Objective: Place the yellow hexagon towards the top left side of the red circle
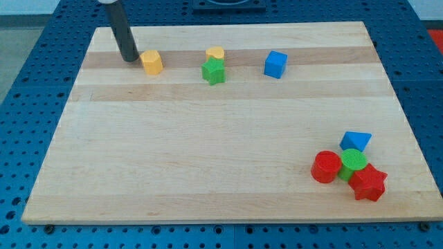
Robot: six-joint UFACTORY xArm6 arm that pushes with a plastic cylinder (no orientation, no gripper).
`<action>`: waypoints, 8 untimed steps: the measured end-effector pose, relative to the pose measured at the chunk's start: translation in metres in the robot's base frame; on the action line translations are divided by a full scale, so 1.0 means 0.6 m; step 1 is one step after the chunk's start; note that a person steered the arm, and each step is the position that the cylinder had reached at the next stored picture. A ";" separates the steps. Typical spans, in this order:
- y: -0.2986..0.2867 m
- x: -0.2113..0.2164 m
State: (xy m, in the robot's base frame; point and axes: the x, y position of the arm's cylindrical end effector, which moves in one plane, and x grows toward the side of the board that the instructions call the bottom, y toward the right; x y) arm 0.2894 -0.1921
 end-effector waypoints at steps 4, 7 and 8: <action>0.094 0.078; 0.160 0.204; 0.205 0.239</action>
State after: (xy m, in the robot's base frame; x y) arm 0.4326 -0.0691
